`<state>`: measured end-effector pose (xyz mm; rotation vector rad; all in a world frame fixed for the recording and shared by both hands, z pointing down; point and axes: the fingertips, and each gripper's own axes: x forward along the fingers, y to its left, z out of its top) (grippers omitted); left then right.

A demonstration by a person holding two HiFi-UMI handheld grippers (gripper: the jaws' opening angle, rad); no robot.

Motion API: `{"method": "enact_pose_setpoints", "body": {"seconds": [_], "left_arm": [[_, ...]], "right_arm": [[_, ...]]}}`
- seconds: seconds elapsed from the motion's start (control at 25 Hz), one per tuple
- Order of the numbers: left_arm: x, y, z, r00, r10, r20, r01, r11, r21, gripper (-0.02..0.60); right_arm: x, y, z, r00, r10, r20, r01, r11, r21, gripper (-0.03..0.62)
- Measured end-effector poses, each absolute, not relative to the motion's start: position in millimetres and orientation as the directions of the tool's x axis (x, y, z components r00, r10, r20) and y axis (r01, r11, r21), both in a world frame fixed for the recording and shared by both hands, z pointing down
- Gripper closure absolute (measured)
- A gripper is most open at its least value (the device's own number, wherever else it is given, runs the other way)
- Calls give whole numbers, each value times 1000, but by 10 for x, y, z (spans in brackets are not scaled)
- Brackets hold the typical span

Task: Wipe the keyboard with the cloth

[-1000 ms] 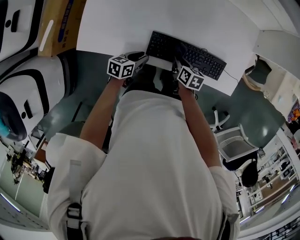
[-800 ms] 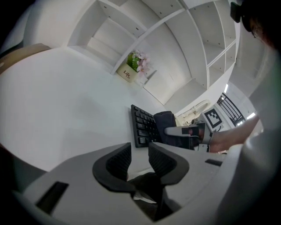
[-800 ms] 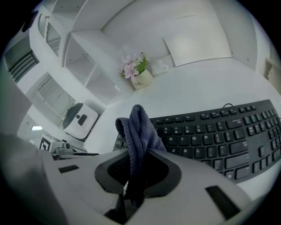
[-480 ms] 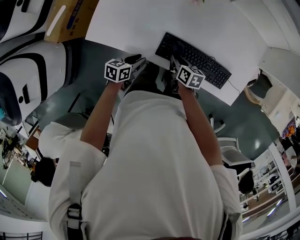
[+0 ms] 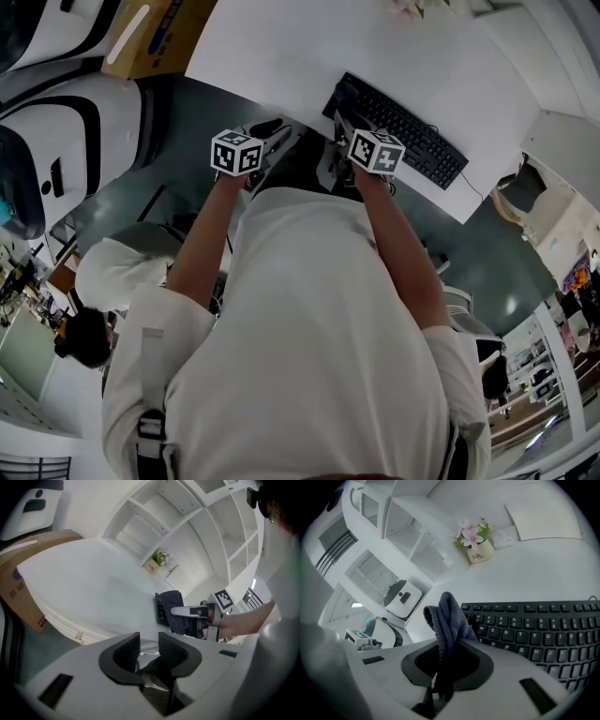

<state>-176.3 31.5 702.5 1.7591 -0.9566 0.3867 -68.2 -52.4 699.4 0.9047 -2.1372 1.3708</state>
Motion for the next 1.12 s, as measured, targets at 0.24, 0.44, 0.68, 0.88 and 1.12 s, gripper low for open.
{"method": "enact_pose_setpoints", "body": {"seconds": [0.24, 0.44, 0.68, 0.88, 1.12], "left_arm": [[-1819, 362, 6983, 622, -421, 660, -762, -131, 635, 457], [-1832, 296, 6897, 628, -428, 650, -761, -159, 630, 457], [-1722, 157, 6801, 652, -410, 638, -747, -203, 633, 486], [-1450, 38, 6762, 686, -370, 626, -725, -283, 627, 499], [-1125, -17, 6591, 688, -377, 620, -725, -335, 602, 514]], "right_arm": [[-1041, -425, 6976, -753, -197, 628, -655, 328, -681, 531], [-1105, -409, 6901, -773, -191, 605, -630, 346, -695, 531], [-810, -450, 6704, -755, -258, 602, -654, 346, -672, 531], [-356, -492, 6495, -723, -350, 596, -690, 323, -647, 531], [223, -382, 6300, -694, -409, 592, -718, 333, -612, 531]]}}
